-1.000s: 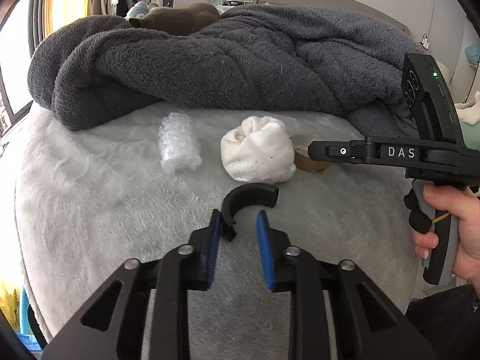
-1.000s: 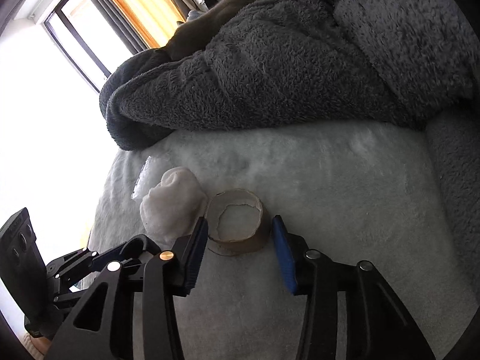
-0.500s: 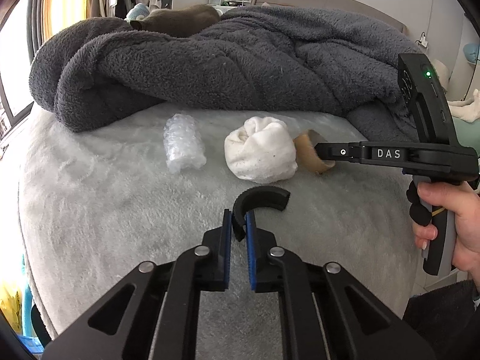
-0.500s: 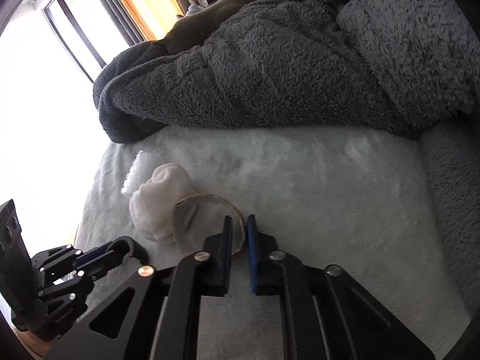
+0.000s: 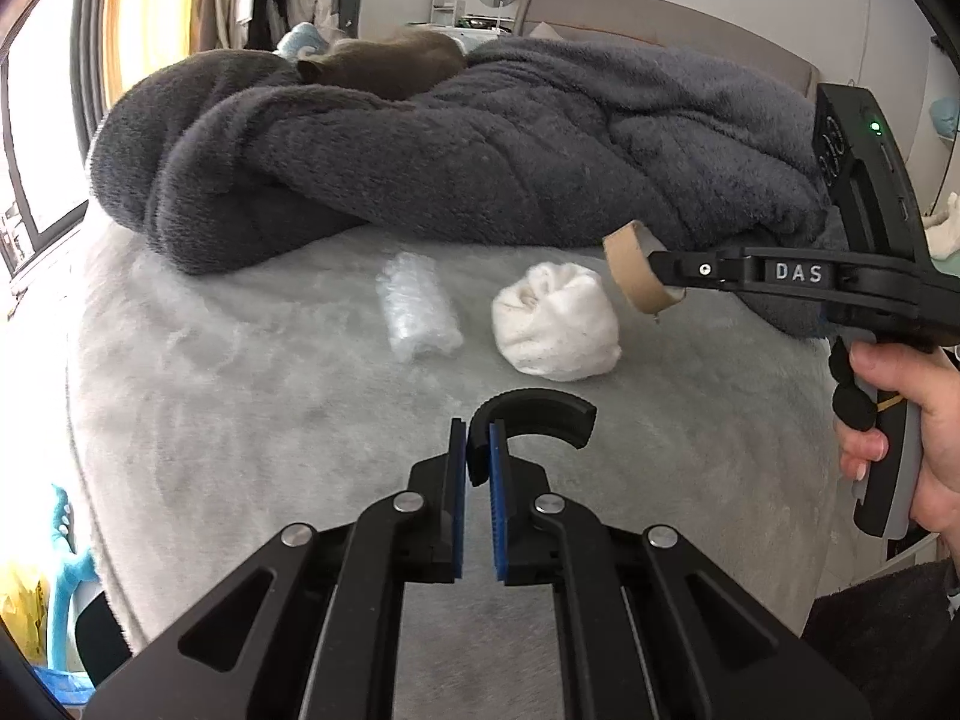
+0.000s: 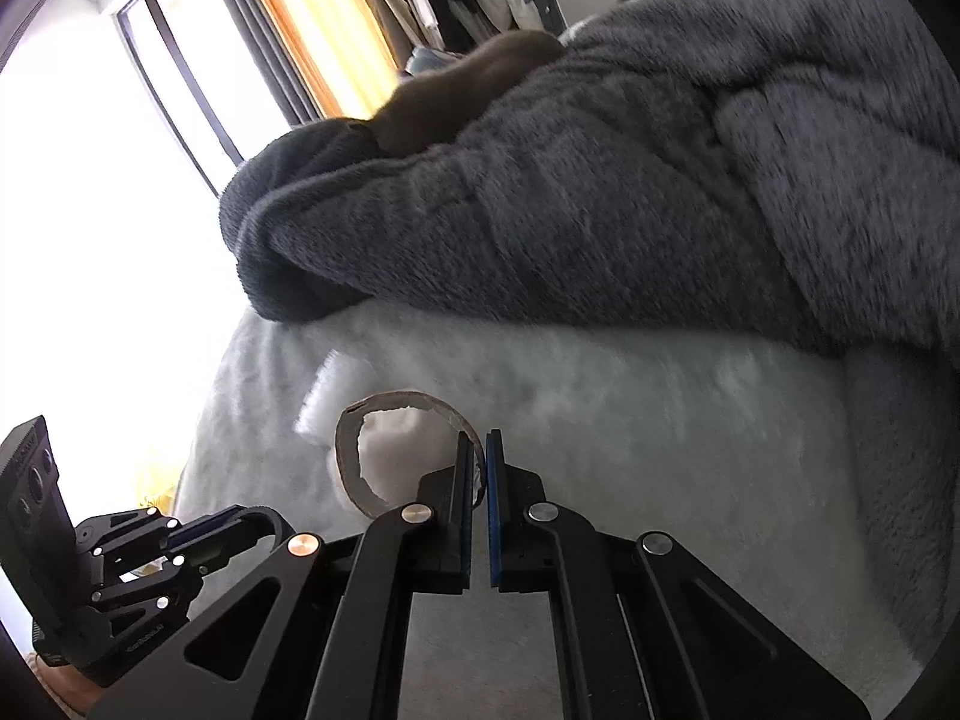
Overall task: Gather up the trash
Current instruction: 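Carry the black clip and tape roll over the teal bin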
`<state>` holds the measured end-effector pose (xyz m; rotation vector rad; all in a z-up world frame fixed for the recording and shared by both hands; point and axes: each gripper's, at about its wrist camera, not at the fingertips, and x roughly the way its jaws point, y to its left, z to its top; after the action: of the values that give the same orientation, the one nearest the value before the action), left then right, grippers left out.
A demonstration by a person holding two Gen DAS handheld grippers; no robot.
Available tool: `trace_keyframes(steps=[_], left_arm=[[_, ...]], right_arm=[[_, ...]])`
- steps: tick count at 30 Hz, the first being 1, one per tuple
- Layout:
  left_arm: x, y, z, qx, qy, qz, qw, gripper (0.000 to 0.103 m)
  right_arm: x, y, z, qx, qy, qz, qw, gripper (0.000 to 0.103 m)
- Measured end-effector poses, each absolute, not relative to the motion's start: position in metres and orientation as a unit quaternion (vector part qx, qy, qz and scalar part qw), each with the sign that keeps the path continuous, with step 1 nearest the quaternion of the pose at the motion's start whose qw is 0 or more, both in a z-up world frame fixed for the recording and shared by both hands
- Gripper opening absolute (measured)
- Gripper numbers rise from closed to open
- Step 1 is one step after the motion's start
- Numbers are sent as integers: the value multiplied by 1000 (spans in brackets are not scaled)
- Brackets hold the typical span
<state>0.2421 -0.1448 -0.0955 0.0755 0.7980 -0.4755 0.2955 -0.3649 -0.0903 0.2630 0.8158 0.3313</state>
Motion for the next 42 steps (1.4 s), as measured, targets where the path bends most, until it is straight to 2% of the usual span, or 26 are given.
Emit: trace_keyframes(steps=[19, 42], left_arm=[[241, -69, -86, 22, 390, -173, 904, 8], [232, 28, -91, 2, 407, -103, 908, 8]], right_arm=[[309, -290, -63, 102, 364, 208, 902, 4], [321, -176, -61, 61, 368, 279, 885, 4]])
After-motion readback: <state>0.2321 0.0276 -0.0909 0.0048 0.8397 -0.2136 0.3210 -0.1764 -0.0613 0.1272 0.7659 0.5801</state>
